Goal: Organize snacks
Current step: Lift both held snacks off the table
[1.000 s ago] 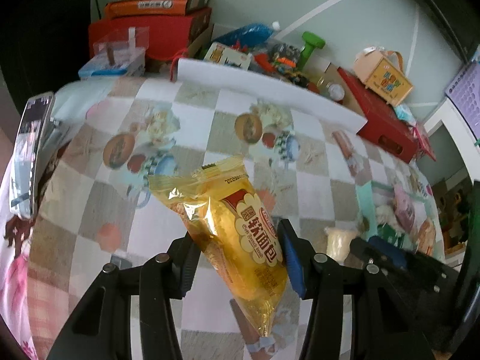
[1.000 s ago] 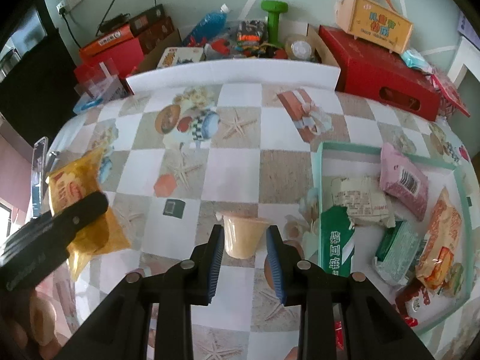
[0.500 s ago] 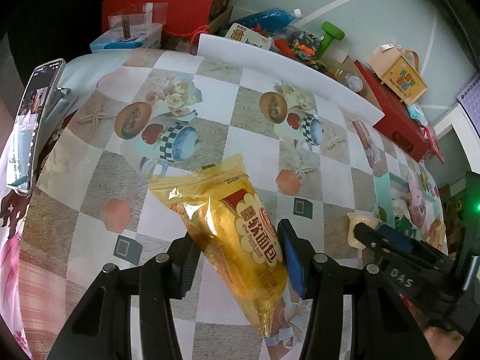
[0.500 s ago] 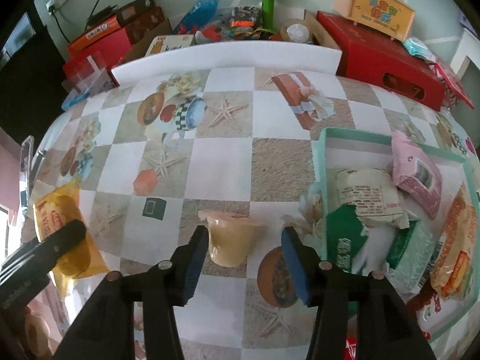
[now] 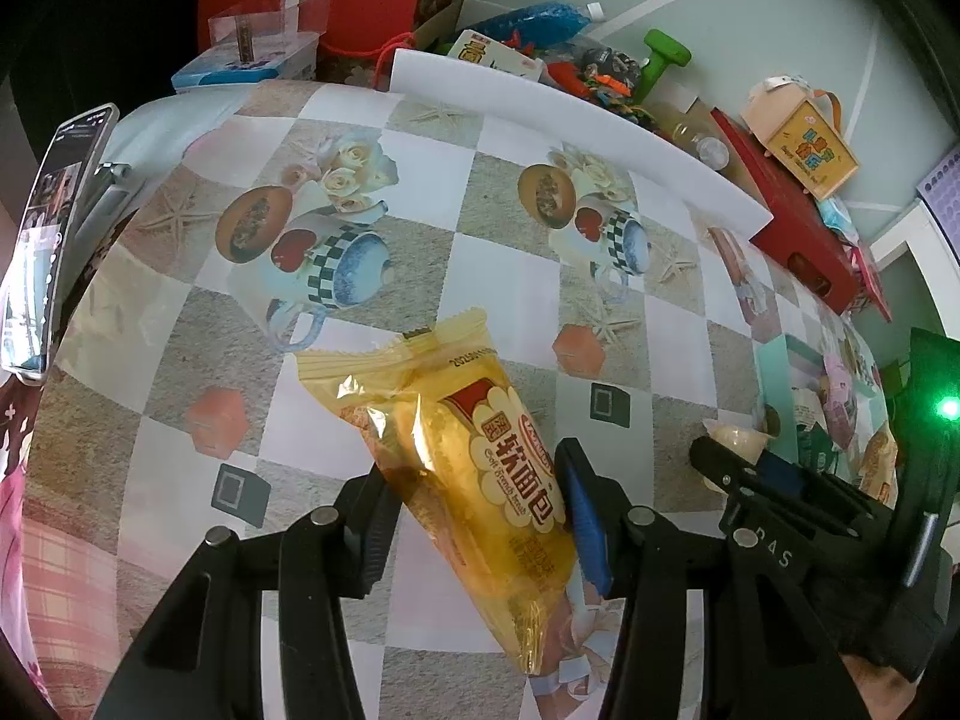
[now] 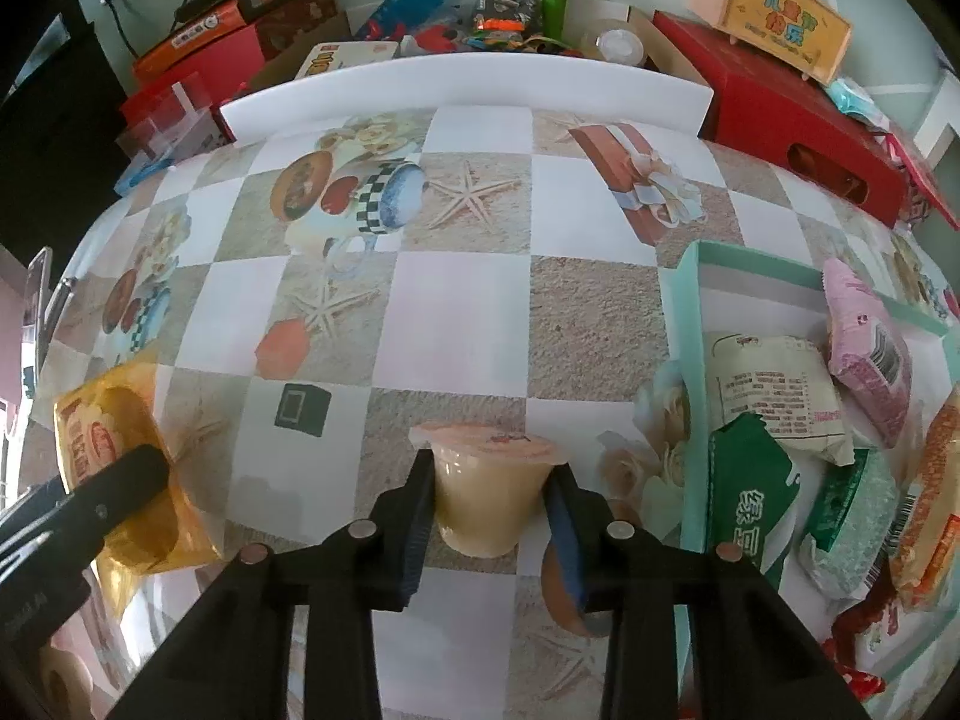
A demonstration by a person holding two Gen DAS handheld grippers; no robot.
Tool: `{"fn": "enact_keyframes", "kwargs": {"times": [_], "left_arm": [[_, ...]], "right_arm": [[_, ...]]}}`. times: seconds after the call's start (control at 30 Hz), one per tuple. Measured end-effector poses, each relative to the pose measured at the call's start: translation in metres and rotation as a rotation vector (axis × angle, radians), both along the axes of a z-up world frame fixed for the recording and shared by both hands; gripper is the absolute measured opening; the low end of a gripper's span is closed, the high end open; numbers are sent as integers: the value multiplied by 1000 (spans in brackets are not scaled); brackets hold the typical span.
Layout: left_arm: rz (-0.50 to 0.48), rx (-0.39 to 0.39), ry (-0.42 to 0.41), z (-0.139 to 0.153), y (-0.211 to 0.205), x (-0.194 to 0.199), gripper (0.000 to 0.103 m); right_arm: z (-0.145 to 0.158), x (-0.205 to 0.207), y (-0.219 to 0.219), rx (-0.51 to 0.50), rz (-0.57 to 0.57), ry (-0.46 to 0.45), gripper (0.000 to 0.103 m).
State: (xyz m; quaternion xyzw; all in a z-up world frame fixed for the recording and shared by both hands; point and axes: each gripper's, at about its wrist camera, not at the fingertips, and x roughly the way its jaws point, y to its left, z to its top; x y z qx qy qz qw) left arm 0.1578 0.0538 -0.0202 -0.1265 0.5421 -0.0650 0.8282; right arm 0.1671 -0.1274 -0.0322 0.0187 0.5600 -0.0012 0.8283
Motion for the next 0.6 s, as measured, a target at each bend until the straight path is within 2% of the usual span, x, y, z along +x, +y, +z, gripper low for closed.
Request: {"fn": "enact_keyframes", "kwargs": {"times": [0.33, 0.6], "left_arm": [[-17, 1, -21, 7, -7, -2, 52], [-45, 0, -72, 25, -16, -6, 52]], "right_arm": [[26, -18, -3, -1, -2, -49, 37], [52, -32, -4, 16, 4, -105, 37]]}}
